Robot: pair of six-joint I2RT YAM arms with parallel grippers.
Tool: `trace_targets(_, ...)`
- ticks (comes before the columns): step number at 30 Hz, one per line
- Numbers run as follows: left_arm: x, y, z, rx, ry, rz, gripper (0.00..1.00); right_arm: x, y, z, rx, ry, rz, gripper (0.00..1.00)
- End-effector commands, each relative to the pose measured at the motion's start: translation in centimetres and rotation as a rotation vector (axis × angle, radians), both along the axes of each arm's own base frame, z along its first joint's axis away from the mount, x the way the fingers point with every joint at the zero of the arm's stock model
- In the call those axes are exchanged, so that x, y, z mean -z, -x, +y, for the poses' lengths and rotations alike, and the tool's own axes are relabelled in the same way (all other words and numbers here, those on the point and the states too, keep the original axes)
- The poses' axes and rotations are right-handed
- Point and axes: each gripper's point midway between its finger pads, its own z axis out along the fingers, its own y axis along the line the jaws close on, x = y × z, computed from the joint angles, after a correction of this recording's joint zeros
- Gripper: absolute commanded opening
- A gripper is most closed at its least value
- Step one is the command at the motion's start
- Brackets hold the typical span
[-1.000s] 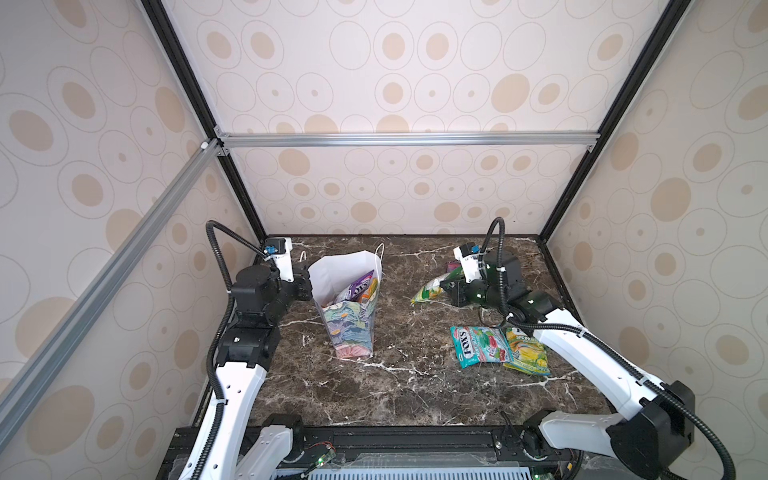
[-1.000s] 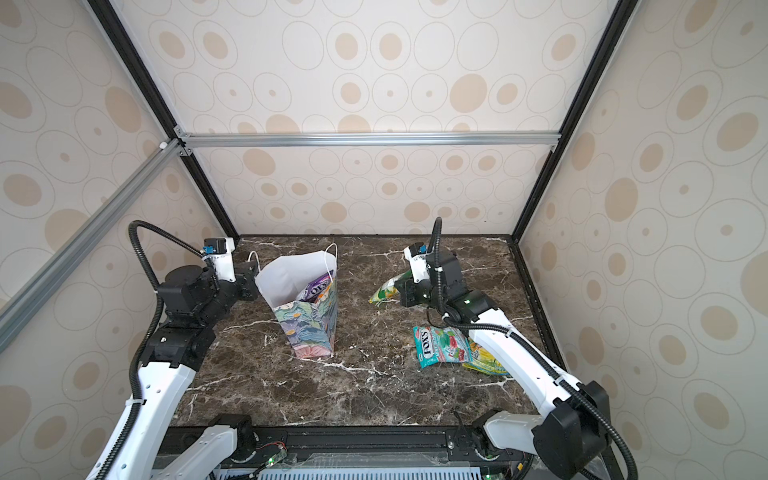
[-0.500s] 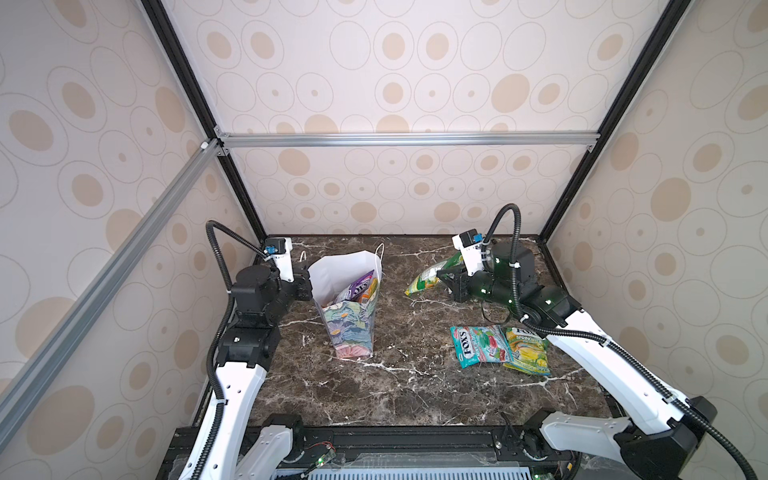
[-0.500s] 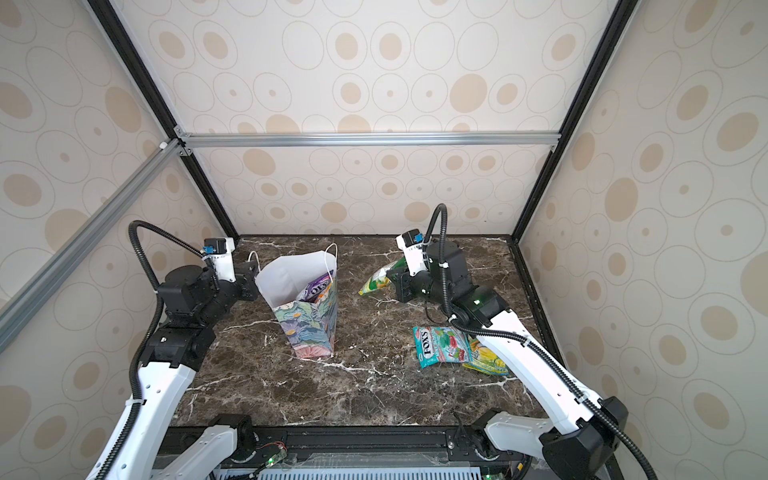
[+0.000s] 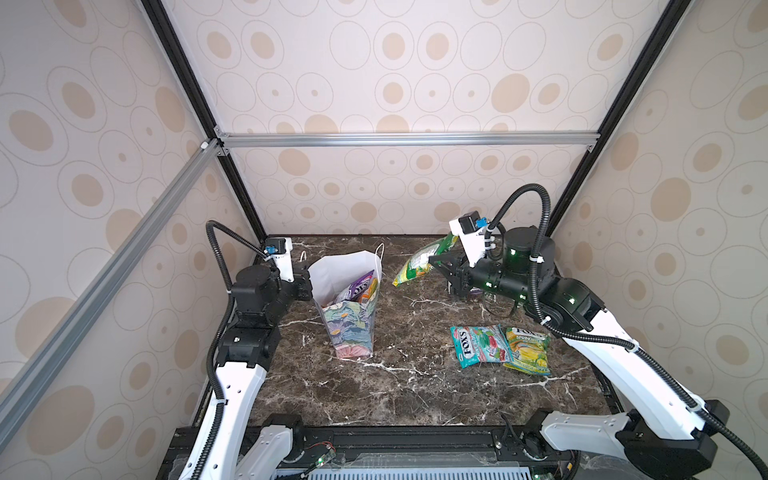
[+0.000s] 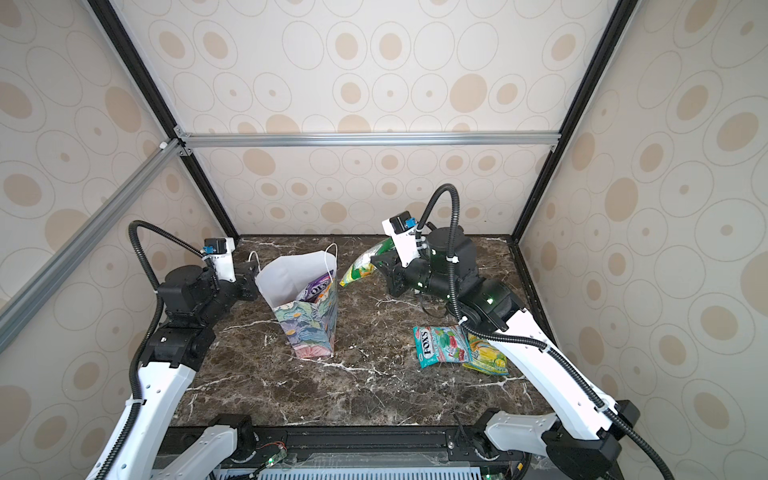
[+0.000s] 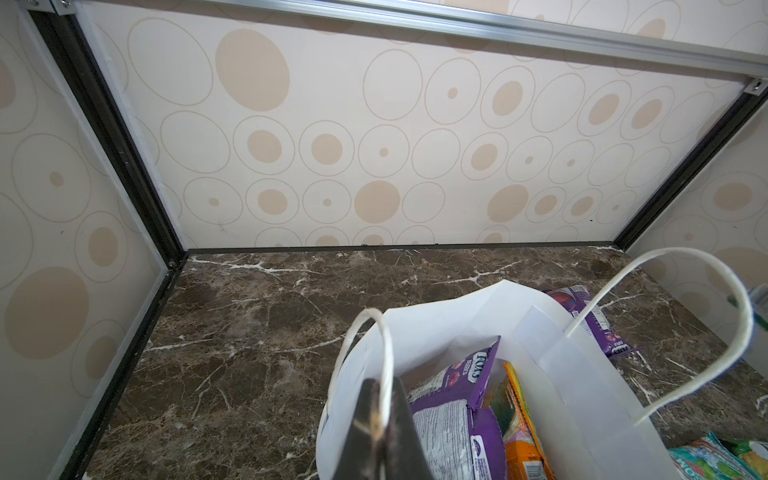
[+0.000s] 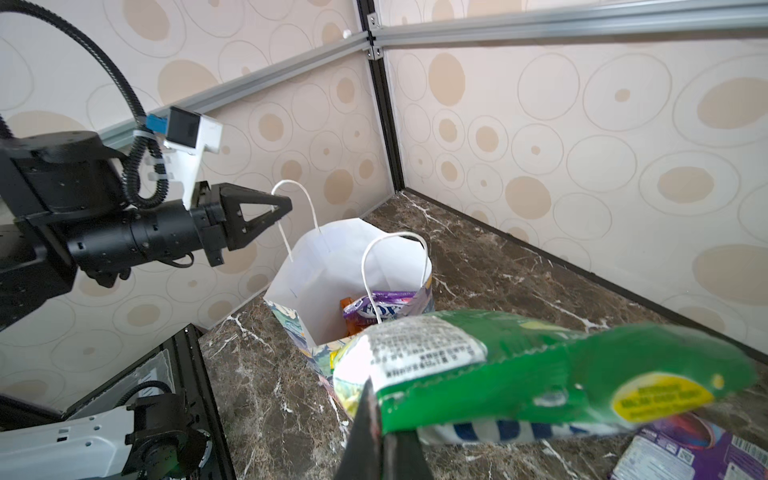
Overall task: Place the snacks into the paper bag
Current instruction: 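Carry the green bag with the right gripper toward the white bag's mouth, then lower the green bag into the white bag with the right gripper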
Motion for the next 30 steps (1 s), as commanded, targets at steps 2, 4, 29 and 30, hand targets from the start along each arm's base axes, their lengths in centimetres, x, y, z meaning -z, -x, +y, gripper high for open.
trace_targets(2, -1.3, 0.1, -0.1, 0.010, 0.015, -0.038, 0.03, -3.5, 0.2, 1.4, -0.042, -0.039, -0.092, 0.00)
trace_targets(4, -1.5, 0.2, 0.0, 0.005, 0.014, -0.044, 0.04, -4.6, 0.4, 2.2, -0.064, -0.050, -0.108, 0.00)
trace_targets(29, -1.6, 0.4, 0.1, 0.001, 0.010, -0.047, 0.04, -9.8, 2.0, 13.3, -0.298, 0.006, -0.225, 0.00)
trace_targets(30, -1.6, 0.4, 0.1, 0.000, 0.010, -0.047, 0.04, -9.7, 1.9, 13.7, -0.298, 0.014, -0.228, 0.00)
